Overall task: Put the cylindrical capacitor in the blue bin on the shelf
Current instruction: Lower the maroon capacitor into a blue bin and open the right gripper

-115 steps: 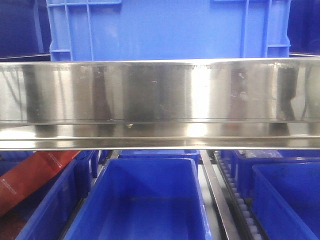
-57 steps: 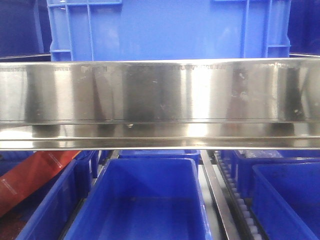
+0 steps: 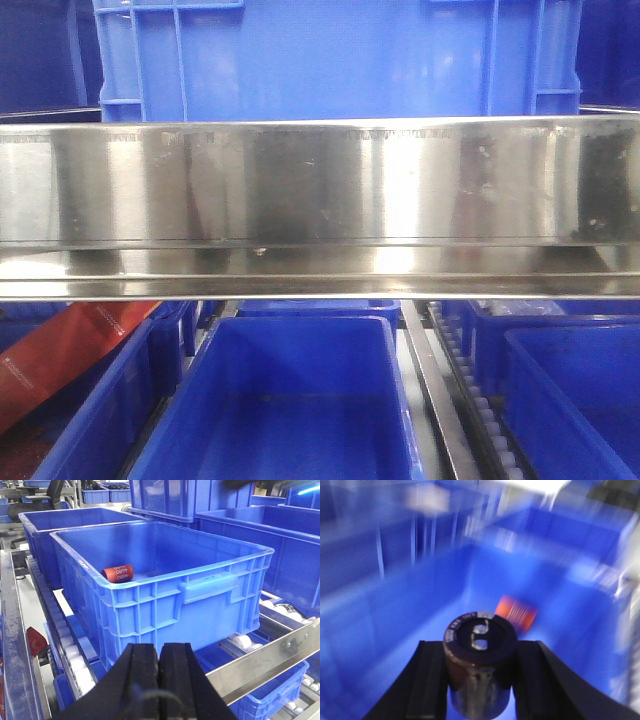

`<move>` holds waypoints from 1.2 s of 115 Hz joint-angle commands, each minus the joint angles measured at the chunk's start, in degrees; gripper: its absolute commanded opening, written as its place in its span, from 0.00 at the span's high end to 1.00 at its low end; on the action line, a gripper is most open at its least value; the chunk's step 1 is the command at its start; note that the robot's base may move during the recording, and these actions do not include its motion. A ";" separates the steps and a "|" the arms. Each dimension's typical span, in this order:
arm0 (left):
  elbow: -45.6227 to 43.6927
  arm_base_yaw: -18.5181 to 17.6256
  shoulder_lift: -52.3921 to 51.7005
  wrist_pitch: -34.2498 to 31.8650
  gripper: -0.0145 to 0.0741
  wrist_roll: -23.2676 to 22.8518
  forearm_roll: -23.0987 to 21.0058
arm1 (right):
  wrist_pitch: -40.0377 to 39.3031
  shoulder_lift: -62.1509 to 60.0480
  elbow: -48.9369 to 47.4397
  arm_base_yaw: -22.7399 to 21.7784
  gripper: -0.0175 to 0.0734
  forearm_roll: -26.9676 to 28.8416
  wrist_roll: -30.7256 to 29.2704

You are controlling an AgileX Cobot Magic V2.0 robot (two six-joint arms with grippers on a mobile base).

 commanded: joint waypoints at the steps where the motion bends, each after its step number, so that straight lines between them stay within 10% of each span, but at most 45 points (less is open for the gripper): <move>1: 0.21 -0.01 -0.22 -0.75 0.96 -0.28 -0.91 | 1.14 4.39 -3.23 0.21 0.98 0.36 1.09; 55: 0.21 -0.01 -0.22 -0.75 0.96 -0.28 -1.84 | 4.92 15.46 -5.01 0.21 0.94 0.36 2.46; 89: 0.21 -0.01 -0.22 -0.75 0.96 -0.28 -2.49 | 6.39 15.57 -5.21 0.21 0.17 0.48 2.99; 116: 0.21 -0.01 -0.22 -0.75 0.96 -0.28 -3.46 | 7.32 11.46 -5.95 0.21 0.31 0.48 2.99; 138: 0.21 -0.01 -0.22 -1.15 0.96 -0.28 -3.33 | 8.10 3.81 -5.95 -0.37 0.69 0.02 4.10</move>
